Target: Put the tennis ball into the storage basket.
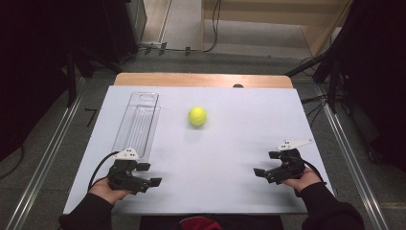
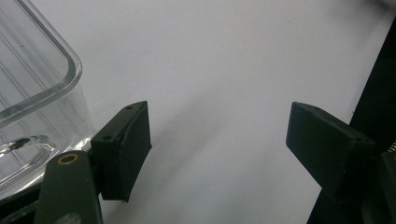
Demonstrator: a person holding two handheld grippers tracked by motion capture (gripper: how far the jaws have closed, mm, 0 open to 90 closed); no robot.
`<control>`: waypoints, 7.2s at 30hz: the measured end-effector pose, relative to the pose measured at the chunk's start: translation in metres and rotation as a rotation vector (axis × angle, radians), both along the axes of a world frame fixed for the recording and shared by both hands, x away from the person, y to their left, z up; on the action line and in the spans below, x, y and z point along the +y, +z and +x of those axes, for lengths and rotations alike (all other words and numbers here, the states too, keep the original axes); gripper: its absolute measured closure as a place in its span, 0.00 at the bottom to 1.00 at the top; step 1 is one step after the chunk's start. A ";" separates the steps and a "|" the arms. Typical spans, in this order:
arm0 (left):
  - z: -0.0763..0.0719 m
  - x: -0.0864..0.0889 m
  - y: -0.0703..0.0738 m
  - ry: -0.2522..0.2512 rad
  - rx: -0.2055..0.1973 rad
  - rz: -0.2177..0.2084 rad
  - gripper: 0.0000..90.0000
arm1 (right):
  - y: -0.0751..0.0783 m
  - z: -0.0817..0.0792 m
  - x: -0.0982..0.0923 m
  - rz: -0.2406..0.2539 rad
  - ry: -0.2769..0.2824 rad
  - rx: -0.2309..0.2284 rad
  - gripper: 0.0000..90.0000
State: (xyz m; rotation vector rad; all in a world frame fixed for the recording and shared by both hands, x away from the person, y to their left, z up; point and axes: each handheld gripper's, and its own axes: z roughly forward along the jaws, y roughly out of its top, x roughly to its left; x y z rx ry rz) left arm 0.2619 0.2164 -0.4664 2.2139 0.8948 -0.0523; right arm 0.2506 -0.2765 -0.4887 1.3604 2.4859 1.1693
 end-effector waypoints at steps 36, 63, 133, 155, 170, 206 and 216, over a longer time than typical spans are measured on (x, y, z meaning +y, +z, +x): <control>0.011 -0.029 0.024 0.036 0.002 -0.032 0.25 | 0.003 -0.003 -0.003 0.005 -0.008 -0.008 0.00; 0.026 -0.060 0.022 0.074 -0.032 -0.049 0.25 | 0.003 -0.003 -0.002 0.008 -0.002 -0.019 0.00; 0.097 -0.106 0.005 0.111 -0.045 0.011 0.25 | 0.000 -0.006 -0.004 0.028 -0.012 -0.011 0.00; 0.117 -0.120 0.010 0.059 -0.003 0.010 0.00 | 0.000 -0.006 -0.004 0.019 -0.005 -0.018 0.00; 0.135 -0.124 0.020 0.086 -0.006 -0.001 0.01 | 0.000 -0.006 -0.004 0.022 -0.006 -0.012 0.00; 0.175 -0.146 0.037 0.093 -0.018 0.052 0.07 | -0.002 -0.001 -0.003 0.027 -0.015 -0.007 0.00; 0.187 -0.155 0.033 0.101 -0.035 0.060 0.07 | -0.003 -0.001 -0.004 0.027 -0.019 -0.005 0.00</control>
